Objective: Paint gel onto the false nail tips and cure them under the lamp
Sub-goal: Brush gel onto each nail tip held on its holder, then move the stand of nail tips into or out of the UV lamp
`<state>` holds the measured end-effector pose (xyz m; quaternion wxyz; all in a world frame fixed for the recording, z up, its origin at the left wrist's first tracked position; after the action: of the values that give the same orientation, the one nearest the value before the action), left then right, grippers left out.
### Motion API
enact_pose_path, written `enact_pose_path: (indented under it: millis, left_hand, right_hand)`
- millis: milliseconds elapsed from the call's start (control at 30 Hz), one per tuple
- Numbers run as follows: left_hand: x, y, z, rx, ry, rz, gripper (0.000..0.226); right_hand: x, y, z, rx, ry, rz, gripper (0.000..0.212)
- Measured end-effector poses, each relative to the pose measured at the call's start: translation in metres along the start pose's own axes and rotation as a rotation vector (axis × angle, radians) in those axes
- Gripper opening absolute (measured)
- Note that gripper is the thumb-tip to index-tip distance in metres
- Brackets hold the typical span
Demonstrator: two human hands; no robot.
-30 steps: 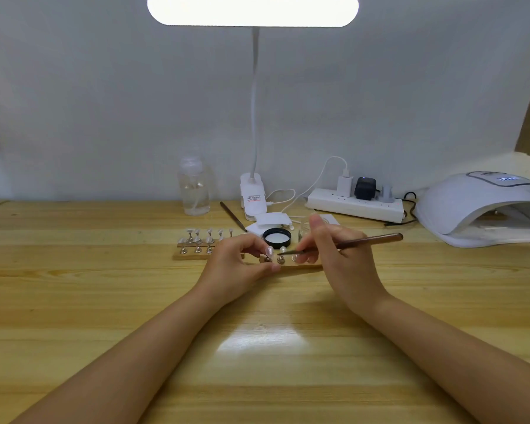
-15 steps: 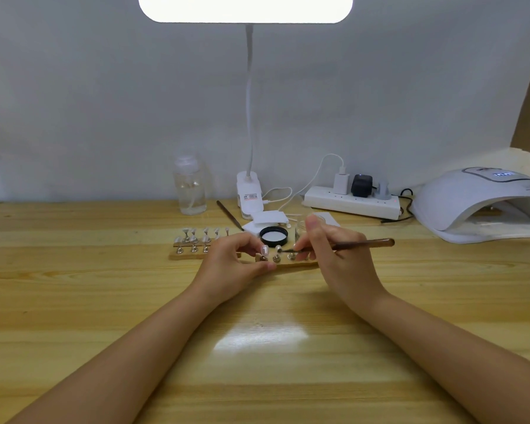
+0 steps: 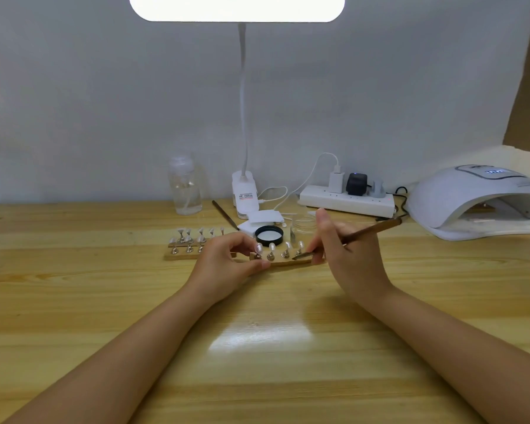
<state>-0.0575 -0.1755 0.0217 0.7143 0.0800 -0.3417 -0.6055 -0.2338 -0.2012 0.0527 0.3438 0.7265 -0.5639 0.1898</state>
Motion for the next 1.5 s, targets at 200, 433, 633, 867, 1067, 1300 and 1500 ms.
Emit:
enact_pose_path:
  millis: [200,433,633,867,1067,1300,1500]
  left_hand:
    - [0.000,0.001,0.000,0.003,0.010,0.001,0.027]
    - [-0.001,0.001,0.001,0.002,0.015,0.004,0.026]
    - [0.000,0.002,-0.001,-0.006,0.019,0.007,0.026]
    - [0.000,0.001,-0.001,-0.021,0.014,0.005,0.026]
    - [0.000,0.002,-0.004,-0.061,0.033,0.020,0.026]
    - [-0.001,0.006,-0.007,-0.156,0.060,0.071,0.026]
    - [-0.002,0.008,-0.005,-0.122,0.045,0.091,0.024]
  right_hand:
    - [0.005,0.015,0.001,-0.057,0.033,0.049,0.040]
    - [0.006,0.019,0.005,-0.013,0.005,0.047,0.050]
    - [0.007,0.031,0.009,-0.113,-0.006,0.055,0.043]
    - [0.009,0.041,0.014,-0.063,-0.077,0.135,0.052]
    - [0.015,0.050,0.021,-0.389,-0.142,-0.027,0.024]
    - [0.007,0.025,0.050,-0.828,-0.215,-0.471,0.035]
    - [0.005,0.018,0.055,-0.824,-0.178,-0.571,0.034]
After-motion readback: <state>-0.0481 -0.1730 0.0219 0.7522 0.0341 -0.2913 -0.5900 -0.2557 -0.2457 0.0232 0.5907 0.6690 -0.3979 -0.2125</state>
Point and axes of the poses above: each hand's wrist, its own x-axis towards the middle knuckle, its own y-axis out of the back of the hand, z = x × y, the point moved 8 cm from there along x, towards the middle knuckle, and after that the axes turned 7 degrees about -z, right-handed, at the moved point
